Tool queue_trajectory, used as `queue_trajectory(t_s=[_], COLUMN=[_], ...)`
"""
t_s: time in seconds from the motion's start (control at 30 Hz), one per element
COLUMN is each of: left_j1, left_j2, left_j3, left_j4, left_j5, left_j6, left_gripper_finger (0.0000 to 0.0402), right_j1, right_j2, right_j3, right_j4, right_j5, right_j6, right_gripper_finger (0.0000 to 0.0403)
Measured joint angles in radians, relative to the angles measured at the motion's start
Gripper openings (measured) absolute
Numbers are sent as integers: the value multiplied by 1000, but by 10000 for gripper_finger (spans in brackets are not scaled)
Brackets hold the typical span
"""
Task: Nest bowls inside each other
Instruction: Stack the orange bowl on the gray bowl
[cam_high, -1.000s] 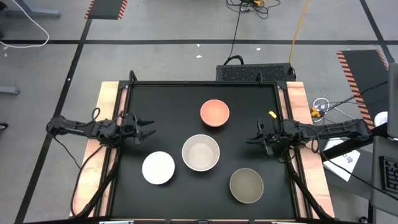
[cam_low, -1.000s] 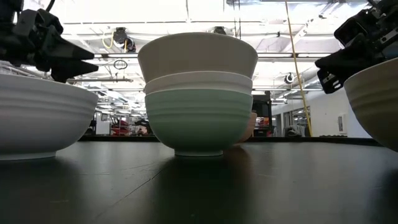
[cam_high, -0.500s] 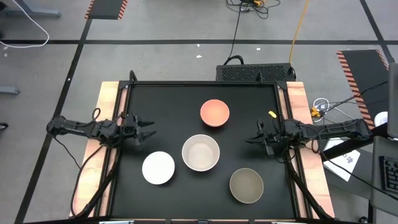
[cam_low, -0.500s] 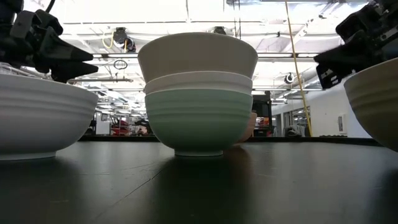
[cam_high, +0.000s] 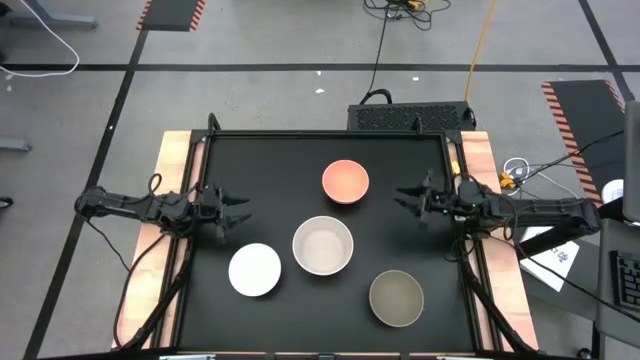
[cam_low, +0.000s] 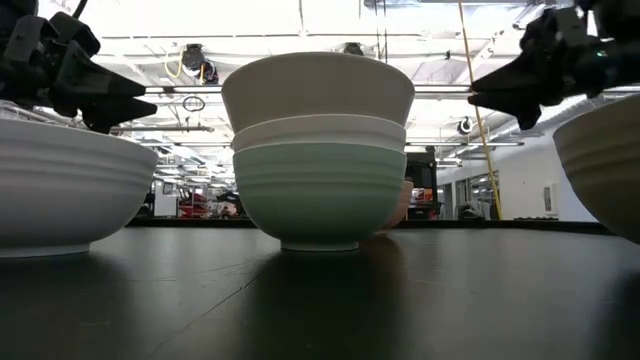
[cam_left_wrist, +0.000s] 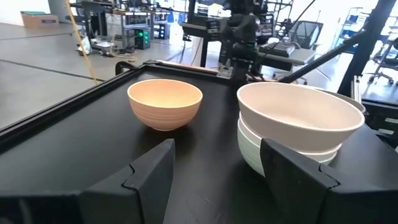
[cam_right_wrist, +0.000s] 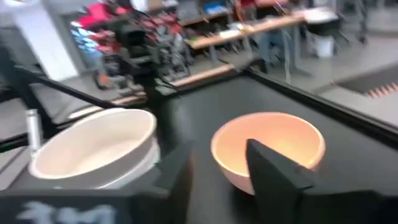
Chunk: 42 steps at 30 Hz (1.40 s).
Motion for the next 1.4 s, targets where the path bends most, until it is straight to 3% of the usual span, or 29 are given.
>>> queue_trajectory(t_s=[0.2, 0.4, 0.5, 0.77, 1.07, 1.17, 1.4], left_j1=[0, 0, 0, 0, 1, 1, 1], left_j2=[34, 85, 92, 92, 92, 92, 92], left_j3=[0, 0, 0, 0, 0, 0, 0], left_j4=[0, 0, 0, 0, 4, 4, 5], left_j5=[2, 0, -3, -8, -11, -14, -19], left_j6=[11, -1, -4, -5, -2, 0, 7], left_gripper_finger=[239, 239, 239, 239, 239, 239, 239], right_j1=[-90, -211, -277, -442, -566, -573, -572], right_j2=[114, 296, 389, 619, 859, 922, 1051], right_j3=[141, 317, 380, 479, 598, 642, 750], right_j4=[-158, -408, -470, -491, -487, -489, -501], right_j5=[-6, -17, -90, -293, -361, -425, -428], right_j6=[45, 44, 27, -39, -126, -135, -150], right_gripper_finger=[219, 224, 220, 218, 217, 217, 217])
